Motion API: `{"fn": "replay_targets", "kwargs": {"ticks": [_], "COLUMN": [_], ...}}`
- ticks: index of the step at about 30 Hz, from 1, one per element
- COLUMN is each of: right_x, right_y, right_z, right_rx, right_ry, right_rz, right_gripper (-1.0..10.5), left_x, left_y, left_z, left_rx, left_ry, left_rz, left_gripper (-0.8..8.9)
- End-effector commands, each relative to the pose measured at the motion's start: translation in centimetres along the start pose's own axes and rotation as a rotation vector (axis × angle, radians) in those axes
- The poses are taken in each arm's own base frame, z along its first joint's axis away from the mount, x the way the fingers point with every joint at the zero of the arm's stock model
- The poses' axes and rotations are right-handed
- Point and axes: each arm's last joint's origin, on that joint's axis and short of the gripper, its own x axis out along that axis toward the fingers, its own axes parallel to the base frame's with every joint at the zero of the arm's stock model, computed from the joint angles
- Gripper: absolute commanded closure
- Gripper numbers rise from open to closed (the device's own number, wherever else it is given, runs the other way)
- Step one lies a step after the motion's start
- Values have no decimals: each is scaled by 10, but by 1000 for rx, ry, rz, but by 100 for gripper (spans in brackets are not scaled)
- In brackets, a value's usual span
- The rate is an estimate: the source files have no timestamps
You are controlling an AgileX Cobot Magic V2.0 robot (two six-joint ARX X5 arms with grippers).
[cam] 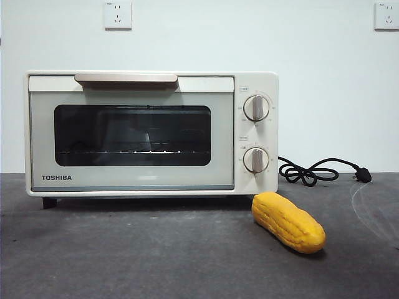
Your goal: Take the corn from the table,put the corn in the oven
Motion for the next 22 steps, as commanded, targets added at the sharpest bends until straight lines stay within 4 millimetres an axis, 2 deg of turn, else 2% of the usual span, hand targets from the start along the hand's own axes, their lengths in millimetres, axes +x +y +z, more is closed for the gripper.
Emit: {"fn": "replay_targets", "kwargs": {"ticks": [1, 6, 13, 18, 22], "right_x": [0, 2, 12, 30, 56], "right_y": [14, 42, 77, 89, 93], "right_z": [15, 47, 81, 86, 74], "right_rx": [-84, -169, -295, -331, -352], "right_ry": [4, 16, 130, 286, 452], "right_rz": [49, 117, 132, 71, 29], "right_gripper": [946, 946, 930, 767, 743], "left_x": [6, 23, 45, 50, 52], "left_y": [-3, -6, -16, -27, -32], "left_z": [12, 23, 19, 15, 16], "left_rx": [89, 85, 94, 122, 129], "left_ry": [74, 207, 320, 335, 321], "left_rz": [10, -9, -92, -151, -169], "left_gripper": [819, 819, 819, 819, 819]}}
